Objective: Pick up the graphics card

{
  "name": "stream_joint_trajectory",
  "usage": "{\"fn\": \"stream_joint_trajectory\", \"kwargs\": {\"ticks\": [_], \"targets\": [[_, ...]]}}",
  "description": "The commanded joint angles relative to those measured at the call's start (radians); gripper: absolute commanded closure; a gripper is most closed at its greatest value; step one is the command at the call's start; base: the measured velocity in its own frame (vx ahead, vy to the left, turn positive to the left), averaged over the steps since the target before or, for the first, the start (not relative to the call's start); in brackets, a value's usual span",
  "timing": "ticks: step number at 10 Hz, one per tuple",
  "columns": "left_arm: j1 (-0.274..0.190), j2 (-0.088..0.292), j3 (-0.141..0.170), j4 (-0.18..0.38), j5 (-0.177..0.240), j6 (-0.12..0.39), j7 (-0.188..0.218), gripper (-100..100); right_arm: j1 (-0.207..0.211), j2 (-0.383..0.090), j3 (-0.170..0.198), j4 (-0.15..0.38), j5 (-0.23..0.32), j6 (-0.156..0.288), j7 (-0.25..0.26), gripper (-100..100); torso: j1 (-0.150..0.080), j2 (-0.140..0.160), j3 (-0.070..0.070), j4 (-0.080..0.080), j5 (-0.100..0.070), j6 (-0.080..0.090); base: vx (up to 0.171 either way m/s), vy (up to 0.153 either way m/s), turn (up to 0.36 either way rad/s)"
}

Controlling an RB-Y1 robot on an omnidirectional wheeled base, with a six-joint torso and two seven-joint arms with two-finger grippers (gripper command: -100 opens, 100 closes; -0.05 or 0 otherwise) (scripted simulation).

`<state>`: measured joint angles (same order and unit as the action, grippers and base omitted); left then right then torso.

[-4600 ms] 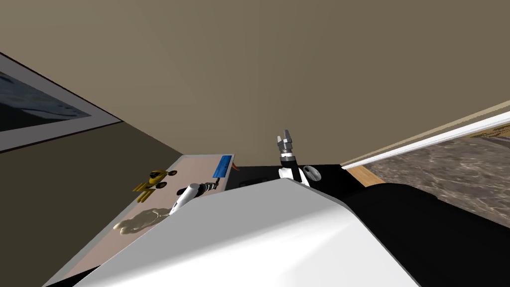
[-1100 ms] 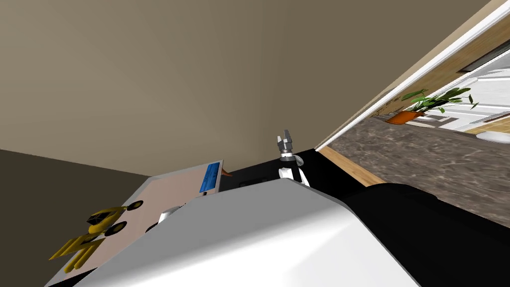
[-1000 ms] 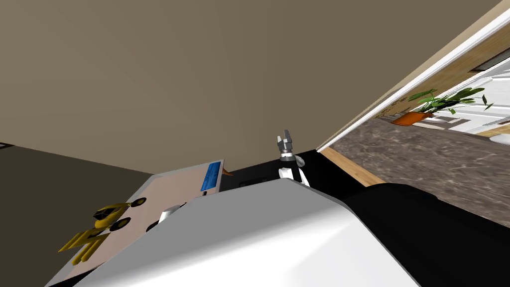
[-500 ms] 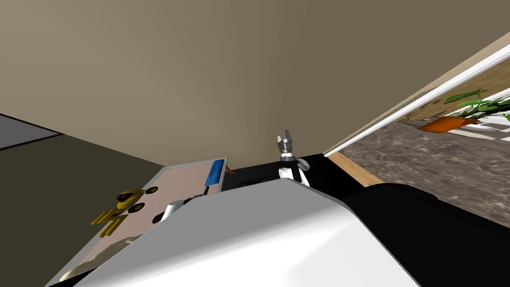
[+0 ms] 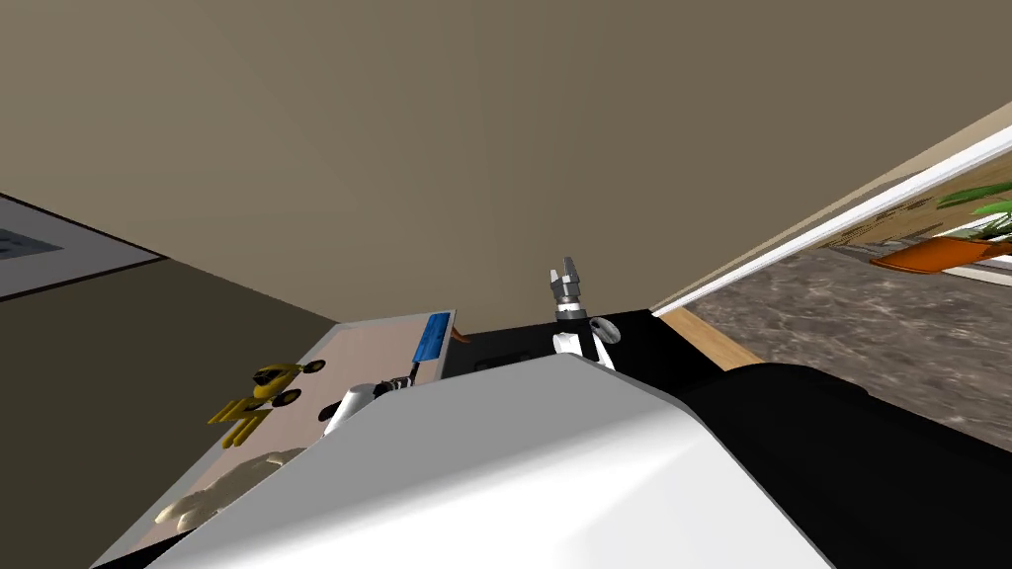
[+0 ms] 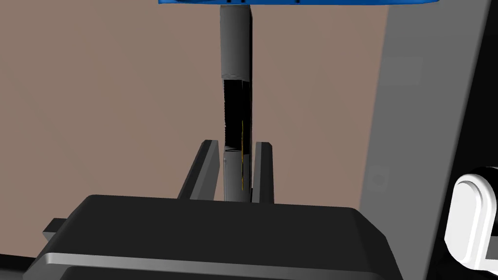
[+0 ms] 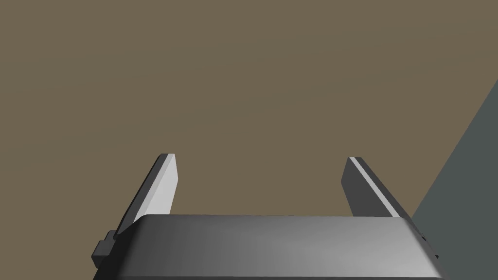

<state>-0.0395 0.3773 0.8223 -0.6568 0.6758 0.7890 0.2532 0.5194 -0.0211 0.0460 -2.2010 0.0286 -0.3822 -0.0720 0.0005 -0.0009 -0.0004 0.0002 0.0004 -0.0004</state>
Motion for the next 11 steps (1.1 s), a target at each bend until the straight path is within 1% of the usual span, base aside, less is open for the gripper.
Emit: {"fn": "stream_joint_trajectory", "kwargs": {"ticks": [1, 2, 3, 4, 5, 6, 7, 8, 9, 10, 11], "targets": [[-0.002, -0.005, -0.050, -0.036, 0.013, 0.002, 0.048, 100, 0.000, 0.000, 0.000, 0.000, 0.000, 0.000, 0.000, 0, 0.000, 0.000, 0.000, 0.000, 0.000, 0.000, 0.010, 0.013, 0.280], [-0.002, -0.005, -0.078, -0.036, 0.013, 0.002, 0.048, 100, 0.000, 0.000, 0.000, 0.000, 0.000, 0.000, 0.000, 0, 0.001, 0.000, 0.000, 0.000, -0.001, -0.002, 0.011, 0.009, 0.155], [-0.002, -0.005, -0.107, -0.036, 0.013, 0.002, 0.048, 100, 0.000, 0.000, 0.000, 0.000, 0.000, 0.000, 0.000, 0, 0.001, 0.000, 0.000, 0.000, 0.000, 0.000, 0.003, 0.007, -0.025], [-0.006, -0.009, -0.137, -0.070, 0.023, 0.004, 0.090, 100, 0.000, 0.000, 0.000, 0.000, 0.000, 0.000, 0.000, 0, 0.000, 0.000, 0.000, 0.000, 0.000, 0.001, 0.009, 0.014, 0.216], [-0.006, -0.009, -0.168, -0.070, 0.023, 0.004, 0.099, 100, 0.000, 0.000, 0.000, 0.000, 0.000, 0.000, 0.000, 0, 0.000, 0.000, 0.000, 0.000, 0.000, -0.001, 0.012, 0.008, 0.174], [-0.006, -0.009, -0.198, -0.070, 0.023, 0.004, 0.099, 100, 0.000, 0.000, 0.000, 0.000, 0.000, 0.000, 0.000, 0, 0.001, 0.000, 0.000, 0.000, 0.000, 0.000, 0.004, 0.004, 0.015], [-0.010, -0.013, -0.226, -0.104, 0.032, 0.005, 0.140, 100, 0.000, 0.000, 0.000, 0.000, 0.000, 0.000, 0.000, 0, 0.000, 0.000, 0.000, 0.000, 0.000, 0.001, 0.009, 0.012, 0.241], [-0.010, -0.013, -0.257, -0.104, 0.032, 0.005, 0.150, 100, 0.000, 0.000, 0.000, 0.000, 0.000, 0.000, 0.000, 0, 0.001, 0.000, 0.000, 0.000, -0.001, -0.001, 0.011, 0.009, 0.160], [-0.010, -0.013, -0.286, -0.104, 0.032, 0.005, 0.150, 100, 0.000, 0.000, 0.000, 0.000, 0.000, 0.000, 0.000, 0, 0.001, 0.000, 0.000, 0.000, 0.000, 0.001, 0.000, 0.000, 0.000], [-0.013, -0.017, -0.315, -0.139, 0.042, 0.007, 0.198, 100, 0.000, 0.000, 0.000, 0.000, 0.000, 0.000, 0.000, 0, 0.000, 0.000, 0.000, 0.000, 0.001, 0.002, 0.008, 0.011, 0.240], [-0.013, -0.017, -0.347, -0.139, 0.042, 0.007, 0.200, 100, 0.000, 0.000, 0.000, 0.000, 0.000, 0.000, 0.000, 0, 0.001, 0.000, 0.000, 0.000, 0.000, 0.001, 0.013, 0.007, 0.150]]}}
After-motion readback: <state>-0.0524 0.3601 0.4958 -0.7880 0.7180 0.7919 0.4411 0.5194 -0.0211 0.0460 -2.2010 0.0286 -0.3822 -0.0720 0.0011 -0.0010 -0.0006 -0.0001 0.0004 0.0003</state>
